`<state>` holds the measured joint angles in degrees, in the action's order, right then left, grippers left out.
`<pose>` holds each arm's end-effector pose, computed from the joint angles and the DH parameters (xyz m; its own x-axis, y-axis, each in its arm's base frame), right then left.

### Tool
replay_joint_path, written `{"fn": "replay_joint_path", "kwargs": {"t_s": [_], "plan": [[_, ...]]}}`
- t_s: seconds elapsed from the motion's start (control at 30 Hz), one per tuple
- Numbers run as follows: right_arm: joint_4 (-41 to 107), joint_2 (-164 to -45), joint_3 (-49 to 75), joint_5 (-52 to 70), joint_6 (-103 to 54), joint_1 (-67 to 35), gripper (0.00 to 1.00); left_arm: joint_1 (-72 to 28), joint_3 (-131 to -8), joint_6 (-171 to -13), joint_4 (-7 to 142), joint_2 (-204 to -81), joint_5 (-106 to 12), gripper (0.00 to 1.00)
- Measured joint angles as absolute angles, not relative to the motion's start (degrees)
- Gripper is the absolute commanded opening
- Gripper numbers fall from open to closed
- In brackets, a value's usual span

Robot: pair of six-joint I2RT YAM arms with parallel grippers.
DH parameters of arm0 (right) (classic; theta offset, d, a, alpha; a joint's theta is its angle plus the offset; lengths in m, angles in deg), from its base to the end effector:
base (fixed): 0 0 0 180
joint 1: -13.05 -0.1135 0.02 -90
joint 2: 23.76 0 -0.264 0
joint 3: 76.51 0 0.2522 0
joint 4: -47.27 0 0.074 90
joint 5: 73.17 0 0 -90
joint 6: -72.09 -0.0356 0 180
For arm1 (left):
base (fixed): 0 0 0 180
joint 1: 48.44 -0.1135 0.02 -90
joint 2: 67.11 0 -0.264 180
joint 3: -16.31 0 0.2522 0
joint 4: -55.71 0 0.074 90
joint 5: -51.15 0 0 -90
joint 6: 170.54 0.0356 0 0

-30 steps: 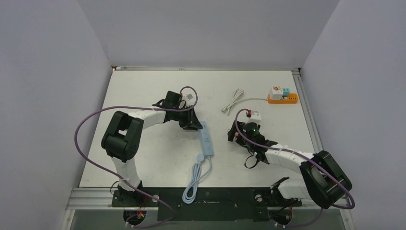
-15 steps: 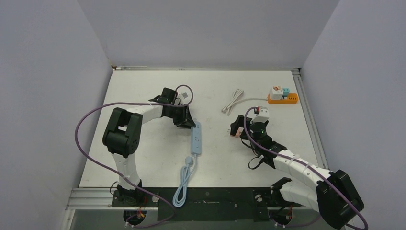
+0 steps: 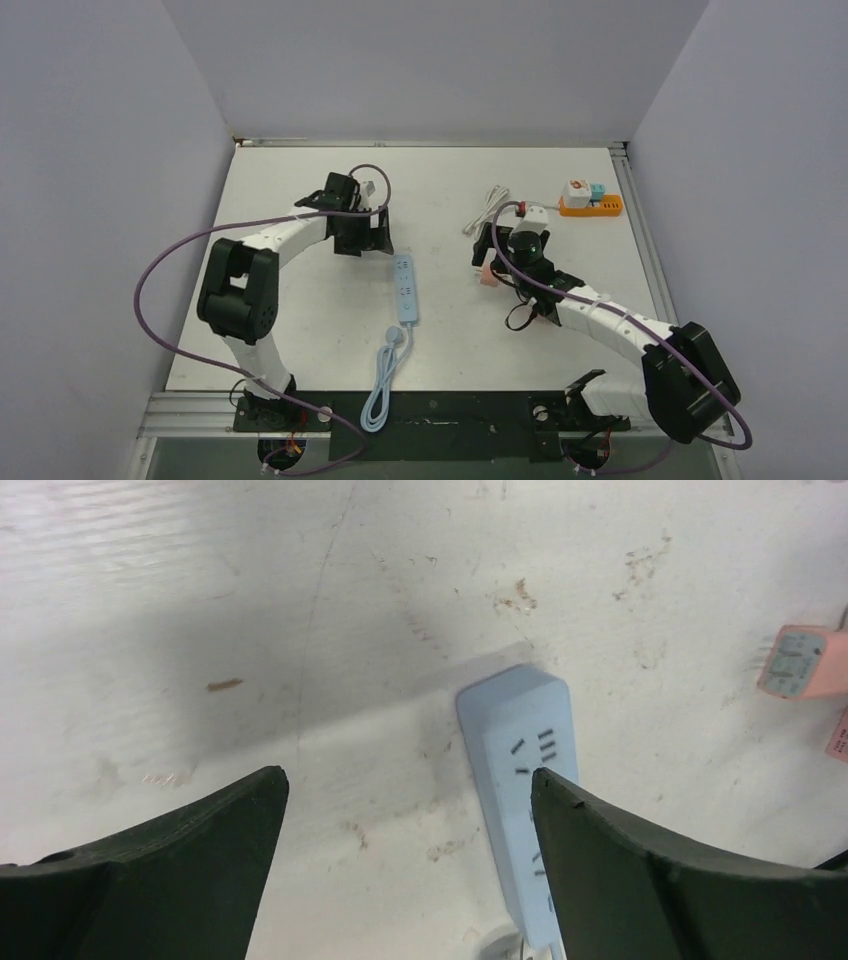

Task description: Pull the plug off the socket

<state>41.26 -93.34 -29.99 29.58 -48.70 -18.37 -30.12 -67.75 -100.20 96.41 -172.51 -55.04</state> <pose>0.2217 0.1262 0.2093 -0.5322 0.2599 -0.8057 -0.0831 0.9311 0.3553 0.3536 -0.1275 0.1807 -0.9329 -0.0314 -0.3587 0.1190 0.9132 -0.3897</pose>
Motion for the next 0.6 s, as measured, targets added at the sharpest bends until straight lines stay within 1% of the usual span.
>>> {"fn": "replay_joint_path", "kwargs": {"t_s": [0.03, 0.07, 0.27, 0.37, 0.57, 0.6], "plan": [[41.2, -94.9, -28.4, 29.6, -48.6, -18.4, 1.0, -30.1, -67.4, -99.7, 97.0, -170.5, -53.7, 0.92], [41.2, -96.3, -27.2, 29.6, -48.5, -18.4, 0.98, -30.2, -66.9, -99.3, 97.3, -167.8, -52.7, 0.92], [38.9, -107.7, -17.9, 29.6, -48.5, -17.9, 0.93, -30.3, -64.3, -98.9, 95.5, -149.9, -51.8, 0.94], [37.2, -113.8, -12.8, 30.1, -48.8, -17.7, 0.87, -30.1, -64.3, -98.6, 94.9, -147.4, -51.1, 0.95], [33.8, -122.2, -5.6, 33.5, -49.8, -17.7, 0.83, -29.2, -63.6, -98.0, 95.4, -147.1, -48.9, 0.95], [33.3, -123.6, -4.4, 34.0, -50.1, -17.7, 0.81, -29.0, -63.5, -98.0, 95.5, -147.0, -48.9, 0.95]]}}
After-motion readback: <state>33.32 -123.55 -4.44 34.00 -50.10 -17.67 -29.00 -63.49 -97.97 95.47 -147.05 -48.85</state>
